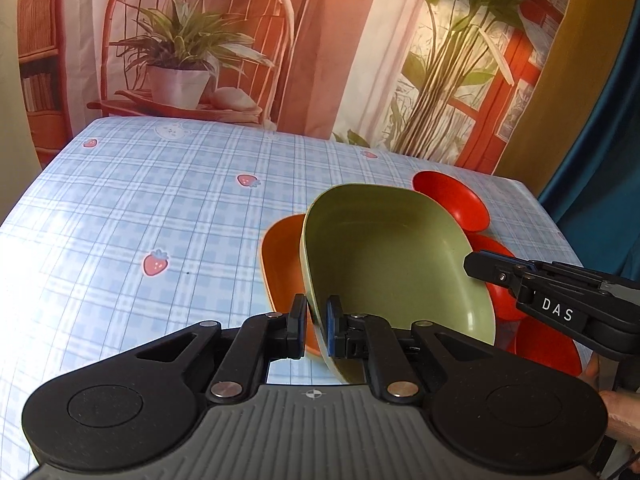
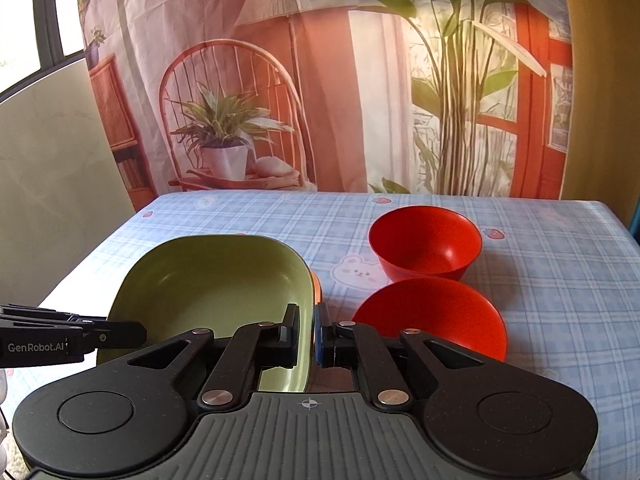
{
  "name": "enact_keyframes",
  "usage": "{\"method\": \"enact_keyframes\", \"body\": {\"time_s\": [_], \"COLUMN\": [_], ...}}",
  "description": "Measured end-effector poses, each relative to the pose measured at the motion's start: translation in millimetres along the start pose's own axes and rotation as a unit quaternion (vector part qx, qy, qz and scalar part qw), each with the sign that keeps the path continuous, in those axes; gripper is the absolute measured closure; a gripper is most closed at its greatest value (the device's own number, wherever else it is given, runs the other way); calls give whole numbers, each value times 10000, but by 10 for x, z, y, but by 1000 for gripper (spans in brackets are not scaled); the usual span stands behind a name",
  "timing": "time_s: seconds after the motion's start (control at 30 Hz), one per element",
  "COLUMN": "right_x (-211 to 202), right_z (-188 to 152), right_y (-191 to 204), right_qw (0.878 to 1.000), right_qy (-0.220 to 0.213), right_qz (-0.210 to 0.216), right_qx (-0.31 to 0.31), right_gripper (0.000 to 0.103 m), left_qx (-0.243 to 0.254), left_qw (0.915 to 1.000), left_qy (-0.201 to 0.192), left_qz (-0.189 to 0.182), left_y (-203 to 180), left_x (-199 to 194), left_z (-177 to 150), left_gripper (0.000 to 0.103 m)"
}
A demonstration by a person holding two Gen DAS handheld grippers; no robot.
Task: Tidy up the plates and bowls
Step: 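Lift the green plate with the left gripper over the orange plate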
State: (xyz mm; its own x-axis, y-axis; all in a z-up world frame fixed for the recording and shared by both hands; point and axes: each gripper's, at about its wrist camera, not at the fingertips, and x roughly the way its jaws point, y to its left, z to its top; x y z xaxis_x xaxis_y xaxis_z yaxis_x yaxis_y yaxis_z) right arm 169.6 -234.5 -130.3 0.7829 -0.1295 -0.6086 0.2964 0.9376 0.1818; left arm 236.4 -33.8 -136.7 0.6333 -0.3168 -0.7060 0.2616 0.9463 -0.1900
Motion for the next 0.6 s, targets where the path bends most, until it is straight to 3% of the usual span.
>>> {"method": "enact_keyframes", "body": {"time_s": [0.27, 0.6], "right_x": [386, 711], "right_z": [274, 270], "right_y": [-10, 2], "right_qw": [10000, 9991], "right_qy": [79, 413], "right_qz": [-51, -76], "right_qx": [-13, -64], "right_gripper": [96, 96], "left_qx": [9, 119], "left_qw": [9999, 9988], "left_qy": [123, 402], "left_qz": [108, 238], "left_y": [109, 176], "left_x": [279, 525], "left_z": [250, 202], "left_gripper": [92, 92]}}
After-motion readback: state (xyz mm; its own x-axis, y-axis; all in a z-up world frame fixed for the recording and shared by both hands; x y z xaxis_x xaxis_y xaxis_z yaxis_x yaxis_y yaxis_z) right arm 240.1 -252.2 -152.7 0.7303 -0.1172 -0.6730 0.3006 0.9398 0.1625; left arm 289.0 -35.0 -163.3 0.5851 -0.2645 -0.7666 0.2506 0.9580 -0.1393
